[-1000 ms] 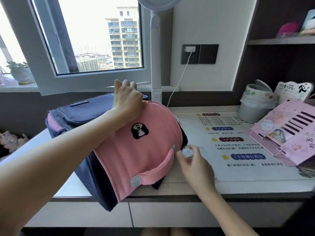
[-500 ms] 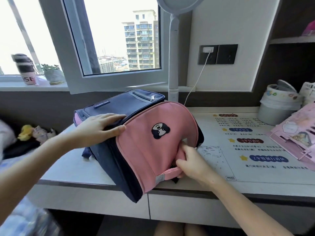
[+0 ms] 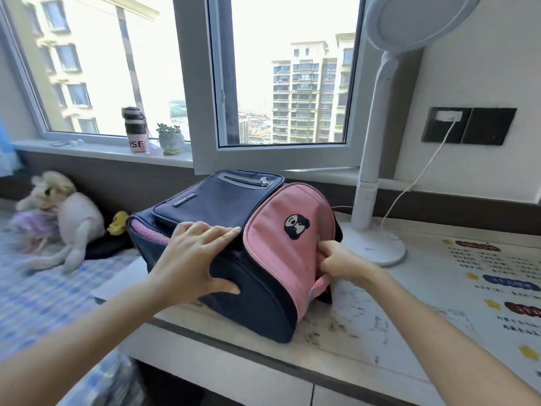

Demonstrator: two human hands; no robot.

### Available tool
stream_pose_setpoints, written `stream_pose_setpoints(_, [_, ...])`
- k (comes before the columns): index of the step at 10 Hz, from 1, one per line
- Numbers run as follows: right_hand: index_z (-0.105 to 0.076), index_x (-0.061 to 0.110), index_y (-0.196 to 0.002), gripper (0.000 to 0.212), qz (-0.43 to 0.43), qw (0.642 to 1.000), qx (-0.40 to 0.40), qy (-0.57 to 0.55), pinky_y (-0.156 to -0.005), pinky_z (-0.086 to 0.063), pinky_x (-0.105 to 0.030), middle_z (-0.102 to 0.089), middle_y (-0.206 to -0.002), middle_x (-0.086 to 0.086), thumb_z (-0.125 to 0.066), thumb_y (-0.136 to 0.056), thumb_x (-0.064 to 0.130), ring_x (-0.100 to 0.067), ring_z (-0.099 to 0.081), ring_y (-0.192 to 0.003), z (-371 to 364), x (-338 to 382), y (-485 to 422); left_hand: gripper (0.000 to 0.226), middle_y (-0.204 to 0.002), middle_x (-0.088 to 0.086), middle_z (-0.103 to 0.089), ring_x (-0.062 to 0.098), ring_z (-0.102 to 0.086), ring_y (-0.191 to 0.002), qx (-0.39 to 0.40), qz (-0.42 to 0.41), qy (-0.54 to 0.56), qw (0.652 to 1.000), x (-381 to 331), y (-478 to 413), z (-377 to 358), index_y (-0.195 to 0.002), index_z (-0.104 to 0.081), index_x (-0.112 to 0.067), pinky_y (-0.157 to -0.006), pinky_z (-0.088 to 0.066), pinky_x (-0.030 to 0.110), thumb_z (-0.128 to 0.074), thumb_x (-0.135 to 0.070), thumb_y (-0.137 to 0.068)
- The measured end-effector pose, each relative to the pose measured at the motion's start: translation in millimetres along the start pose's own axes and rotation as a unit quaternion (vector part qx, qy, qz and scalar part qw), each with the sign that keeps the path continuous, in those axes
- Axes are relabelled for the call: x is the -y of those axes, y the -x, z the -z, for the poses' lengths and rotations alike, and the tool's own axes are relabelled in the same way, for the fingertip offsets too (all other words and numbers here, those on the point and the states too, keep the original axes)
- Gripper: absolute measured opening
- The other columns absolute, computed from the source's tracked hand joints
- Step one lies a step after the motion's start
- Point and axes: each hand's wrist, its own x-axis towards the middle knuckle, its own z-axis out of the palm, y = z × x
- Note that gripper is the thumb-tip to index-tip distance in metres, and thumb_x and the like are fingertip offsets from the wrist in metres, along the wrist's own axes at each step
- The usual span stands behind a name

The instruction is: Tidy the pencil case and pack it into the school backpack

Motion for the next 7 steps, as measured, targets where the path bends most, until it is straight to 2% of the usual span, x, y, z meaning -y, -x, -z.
stream_pose_setpoints(1, [-0.057,0.012,-0.115,0.045,0.008,1.000,-0.004,-0.007,-0.070,-0.054,-0.030,-0.065,-0.104,-0.007,-0.032,-0.081,-0.005,-0.022,-0.063,-0.092,-19.8,13.4,-35.9,0.093,-0.118,-0.008,-0.061,0.022,-0.056,-0.097,-0.008,0.046,-0.018,0.999,20.7,4.7,-6.0,-0.128,-0.050,-0.020,-0.088,-0.033,0.037,-0.049,-0.078,-0.055])
stream_pose_setpoints(2, [-0.049,0.016,-0.130,0.053,0.014,0.999,0.004,-0.046,-0.077,-0.057,-0.042,-0.065,-0.109,-0.008,-0.034,-0.081,-0.002,-0.025,-0.065,-0.089,-40.4,25.2,-61.4,0.093,-0.117,-0.007,-0.062,0.024,-0.058,-0.098,-0.010,0.088,-0.047,0.995,47.1,5.4,-10.2,-0.127,-0.051,-0.020,-0.088,-0.034,0.038,-0.044,-0.078,-0.056])
stream_pose_setpoints(3, [-0.027,0.029,-0.144,0.059,0.000,0.993,0.004,-0.116,-0.064,-0.053,-0.034,-0.061,-0.120,-0.004,-0.041,-0.090,0.011,-0.019,-0.061,-0.077,-58.1,32.8,-74.5,0.092,-0.117,-0.005,-0.063,0.025,-0.059,-0.099,0.010,0.129,-0.068,0.989,67.7,5.3,-13.5,-0.126,-0.052,-0.020,-0.088,-0.042,0.044,-0.040,-0.078,-0.055])
stream_pose_setpoints(4, [-0.019,0.030,-0.147,0.058,-0.011,0.988,-0.022,-0.152,-0.066,-0.054,-0.033,-0.053,-0.135,-0.002,-0.039,-0.095,0.018,-0.016,-0.060,-0.079,-67.1,32.4,-82.8,0.092,-0.119,-0.004,-0.062,0.026,-0.058,-0.104,0.015,0.146,-0.068,0.987,73.1,4.0,-14.9,-0.127,-0.051,-0.021,-0.091,-0.041,0.046,-0.048,-0.077,-0.054])
stream_pose_setpoints(5, [-0.037,0.022,-0.140,0.043,-0.030,0.992,-0.041,-0.116,-0.066,-0.054,-0.037,-0.061,-0.107,-0.005,-0.036,-0.097,0.026,-0.021,-0.060,-0.081,-61.9,32.4,-76.3,0.095,-0.132,-0.005,-0.052,0.024,-0.047,-0.119,0.043,0.162,-0.062,0.984,67.1,2.2,-9.8,-0.136,-0.040,-0.024,-0.102,-0.029,0.047,-0.068,-0.067,-0.055])
stream_pose_setpoints(6, [-0.062,0.006,-0.099,0.026,0.005,0.993,-0.112,-0.038,-0.064,-0.050,-0.037,-0.061,-0.081,-0.007,-0.043,-0.093,0.023,-0.023,-0.059,-0.072,-40.3,32.5,-52.9,0.097,-0.141,-0.005,-0.040,0.021,-0.033,-0.130,0.062,0.163,-0.064,0.983,58.6,-0.5,-1.7,-0.141,-0.025,-0.031,-0.110,-0.014,0.049,-0.069,-0.060,-0.060])
stream_pose_setpoints(7, [-0.066,0.013,-0.080,0.020,0.047,0.979,-0.178,-0.084,-0.063,-0.052,-0.030,-0.069,-0.082,-0.011,-0.049,-0.092,0.016,-0.021,-0.065,-0.072,-6.6,32.4,-18.2,0.086,-0.139,-0.005,-0.042,0.019,-0.033,-0.130,0.044,0.144,-0.009,0.989,45.2,-9.0,8.6,-0.138,-0.030,-0.036,-0.112,-0.009,0.050,-0.064,-0.056,-0.062])
